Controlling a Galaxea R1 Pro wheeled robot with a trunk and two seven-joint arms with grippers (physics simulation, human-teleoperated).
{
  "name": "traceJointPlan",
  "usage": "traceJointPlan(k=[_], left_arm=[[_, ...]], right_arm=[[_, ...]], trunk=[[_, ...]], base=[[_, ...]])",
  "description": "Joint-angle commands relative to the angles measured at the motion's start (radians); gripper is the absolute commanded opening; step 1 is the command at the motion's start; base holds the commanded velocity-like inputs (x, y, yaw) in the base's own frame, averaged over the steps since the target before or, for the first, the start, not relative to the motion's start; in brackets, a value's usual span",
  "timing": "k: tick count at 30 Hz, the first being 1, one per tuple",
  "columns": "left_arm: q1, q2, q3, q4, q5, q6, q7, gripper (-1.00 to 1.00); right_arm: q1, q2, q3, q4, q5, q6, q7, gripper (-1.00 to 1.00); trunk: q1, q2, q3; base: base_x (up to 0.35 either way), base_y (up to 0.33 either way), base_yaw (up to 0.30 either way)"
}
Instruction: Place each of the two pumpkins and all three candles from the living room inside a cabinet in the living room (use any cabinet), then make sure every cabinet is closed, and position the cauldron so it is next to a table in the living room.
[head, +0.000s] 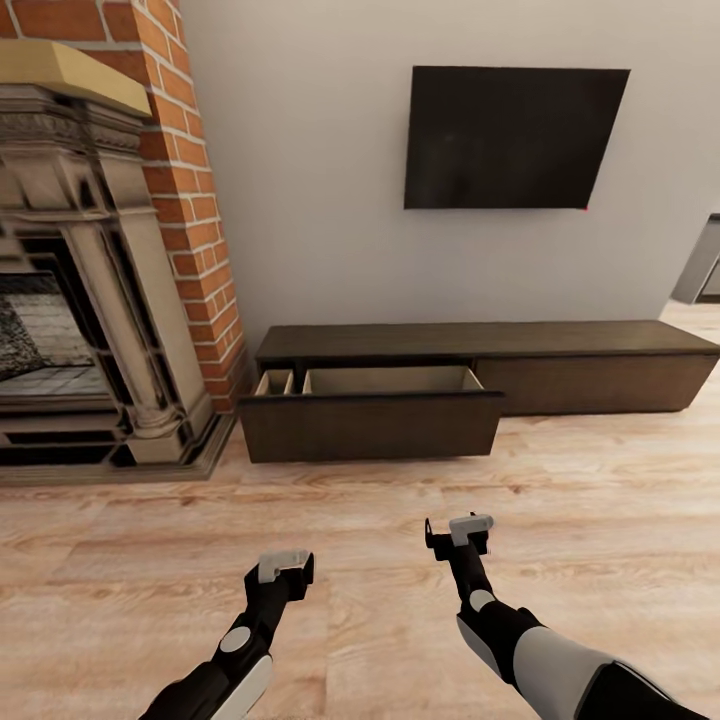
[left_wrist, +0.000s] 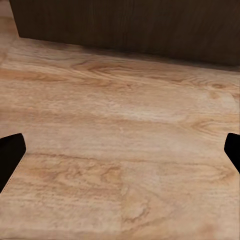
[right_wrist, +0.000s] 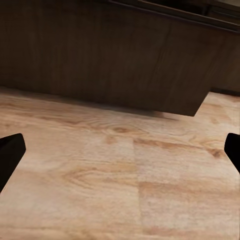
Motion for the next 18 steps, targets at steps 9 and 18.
traceJointPlan(k=[9, 18], left_arm=[[-0.002, 0.001, -0.007, 0.001, 0.010, -0.008, 0.007, 1.00], [-0.001, 0.001, -0.007, 0.002, 0.010, -0.008, 0.007, 1.00]], right_arm=[[-0.001, 0.000, 0.009, 0.000, -0.006, -0.003, -0.005, 1.00], [-0.001, 0.000, 0.009, 0.001, -0.006, -0.002, -0.005, 1.00]], trunk=[[0.031, -0.057, -0.027], [0.033, -0.058, -0.043]], base=[[0.000, 0.000, 0.068], [0.000, 0.000, 0.002]])
